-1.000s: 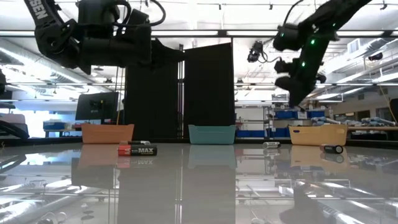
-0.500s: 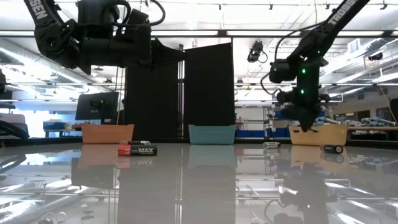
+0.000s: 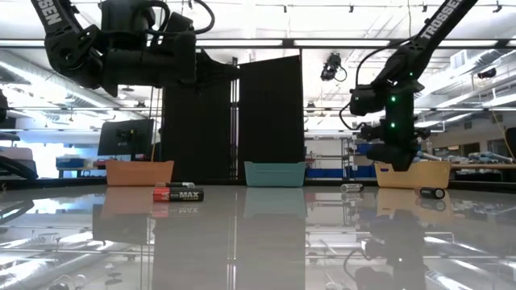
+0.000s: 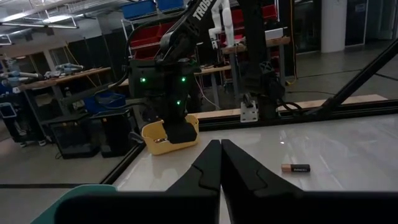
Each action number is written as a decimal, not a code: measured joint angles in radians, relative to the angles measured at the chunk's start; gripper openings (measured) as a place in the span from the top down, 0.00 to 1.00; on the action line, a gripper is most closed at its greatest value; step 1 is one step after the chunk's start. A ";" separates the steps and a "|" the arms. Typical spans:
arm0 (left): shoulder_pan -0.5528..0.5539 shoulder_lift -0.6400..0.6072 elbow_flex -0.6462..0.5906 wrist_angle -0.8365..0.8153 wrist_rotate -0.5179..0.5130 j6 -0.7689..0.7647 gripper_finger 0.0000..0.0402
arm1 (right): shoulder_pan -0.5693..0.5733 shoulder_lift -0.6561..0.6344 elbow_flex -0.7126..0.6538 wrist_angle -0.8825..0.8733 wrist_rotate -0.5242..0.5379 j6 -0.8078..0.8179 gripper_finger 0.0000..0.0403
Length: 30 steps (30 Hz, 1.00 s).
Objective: Sort batteries
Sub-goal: Put the silver battery into the yellow bin
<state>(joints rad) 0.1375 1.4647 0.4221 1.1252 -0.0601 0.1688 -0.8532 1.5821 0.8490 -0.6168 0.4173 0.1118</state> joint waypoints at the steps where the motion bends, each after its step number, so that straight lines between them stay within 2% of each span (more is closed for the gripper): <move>1: 0.000 0.000 0.000 -0.001 0.000 0.000 0.96 | -0.003 0.000 0.000 -0.004 -0.007 0.001 0.82; 7: 0.000 0.000 0.000 -0.008 0.000 -0.021 0.96 | -0.025 0.003 0.000 -0.013 -0.098 0.024 0.77; 16: 0.000 0.000 0.000 -0.038 0.000 -0.033 0.96 | -0.028 0.003 0.000 -0.017 -0.098 0.017 0.76; 21: 0.000 0.000 0.000 -0.040 0.000 -0.050 0.96 | -0.028 -0.010 0.000 -0.043 -0.097 -0.042 0.76; 26: 0.000 0.000 0.000 -0.040 0.000 -0.049 0.96 | -0.016 -0.068 0.000 -0.046 -0.037 -0.072 0.82; 30: 0.000 0.000 0.000 -0.049 0.000 -0.050 0.96 | 0.012 -0.156 0.000 -0.046 -0.010 -0.086 0.92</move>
<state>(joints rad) 0.1375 1.4651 0.4221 1.0765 -0.0601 0.1191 -0.8407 1.4261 0.8490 -0.6632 0.4068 0.0261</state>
